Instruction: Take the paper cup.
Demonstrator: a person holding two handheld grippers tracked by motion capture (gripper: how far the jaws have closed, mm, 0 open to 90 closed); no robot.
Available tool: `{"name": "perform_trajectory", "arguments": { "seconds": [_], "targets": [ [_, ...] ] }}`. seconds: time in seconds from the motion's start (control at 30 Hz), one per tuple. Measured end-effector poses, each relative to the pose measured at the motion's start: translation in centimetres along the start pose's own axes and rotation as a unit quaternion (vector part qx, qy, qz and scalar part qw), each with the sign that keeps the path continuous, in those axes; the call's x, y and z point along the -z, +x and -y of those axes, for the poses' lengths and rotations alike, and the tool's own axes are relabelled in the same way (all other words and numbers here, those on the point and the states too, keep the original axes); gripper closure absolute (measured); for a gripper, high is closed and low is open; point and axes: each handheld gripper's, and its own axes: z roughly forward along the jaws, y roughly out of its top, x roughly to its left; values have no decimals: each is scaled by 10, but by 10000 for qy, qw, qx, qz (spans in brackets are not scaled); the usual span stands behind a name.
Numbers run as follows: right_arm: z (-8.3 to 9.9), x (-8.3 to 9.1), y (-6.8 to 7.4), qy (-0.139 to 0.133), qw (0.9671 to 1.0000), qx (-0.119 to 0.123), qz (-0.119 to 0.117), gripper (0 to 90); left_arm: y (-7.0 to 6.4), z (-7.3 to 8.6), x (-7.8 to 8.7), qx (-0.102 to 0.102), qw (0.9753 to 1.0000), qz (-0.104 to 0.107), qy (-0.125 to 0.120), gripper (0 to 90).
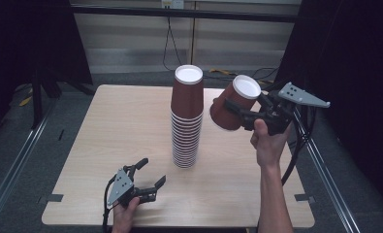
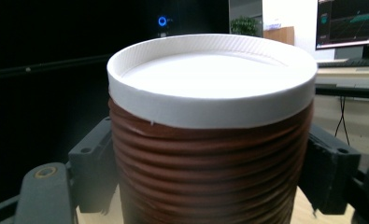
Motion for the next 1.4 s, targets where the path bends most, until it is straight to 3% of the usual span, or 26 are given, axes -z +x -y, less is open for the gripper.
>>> {"name": "perform_trajectory", "arguments": {
  "seconds": [0.1,0.13,0.2,0.27,0.3,0.37,0.5,0.6,0.63,0.8,0.87,0.9,1.0,1.17,1.2,1.23,1.3,1.33,1.37,1.4],
  "targets": [
    [7,0,0,71,10000,-10,9,194,0,0,0,36,10000,-28,-3,154],
    [12,0,0,117,9999,-48,15,194,-2,1,0,144,9999,-39,-19,154],
    [18,1,0,179,9998,-55,42,195,0,0,0,27,10000,-30,-4,154],
    [21,2,1,191,9998,-78,36,195,0,0,0,35,10000,-13,-3,154],
    [24,3,1,201,9998,-80,43,195,-2,1,0,151,9999,-49,-27,154],
    [27,4,2,226,9997,-88,32,195,-1,0,0,-29,10000,-8,11,154],
    [35,6,4,284,9995,-105,31,195,-2,0,0,151,9999,-25,2,153],
    [42,6,2,314,9993,-186,-3,195,0,-1,-1,121,9998,121,79,153],
    [44,5,1,323,9993,-201,-4,195,-2,-1,-2,210,9997,114,78,153],
    [54,1,4,386,9990,-228,-70,195,-2,-6,-4,122,9995,224,210,153],
    [57,0,5,417,9989,-219,-76,195,-2,-8,-4,130,9993,275,196,153],
    [62,-2,8,448,9986,-255,-125,196,-4,-11,-5,223,9987,396,219,154],
    [69,-3,10,486,9984,-250,-159,196,-6,-16,-6,151,9986,465,193,154],
    [82,-2,15,546,9978,-285,-232,196,-8,-18,-8,273,9982,498,198,157],
    [84,-2,15,549,9977,-298,-250,196,-6,-19,-9,132,9982,536,243,156],
    [86,-2,16,555,9977,-294,-257,196,-7,-18,-9,269,9979,543,224,156],
    [90,-3,16,599,9973,-311,-287,196,-4,-19,-10,148,9977,583,298,156],
    [91,-3,17,602,9973,-305,-302,196,-5,-19,-11,264,9975,591,280,156],
    [93,-4,18,606,9972,-310,-318,196,-4,-21,-10,219,9973,630,292,156],
    [95,-4,18,608,9971,-323,-332,196,-5,-21,-10,297,9974,592,282,156]
  ]
}}
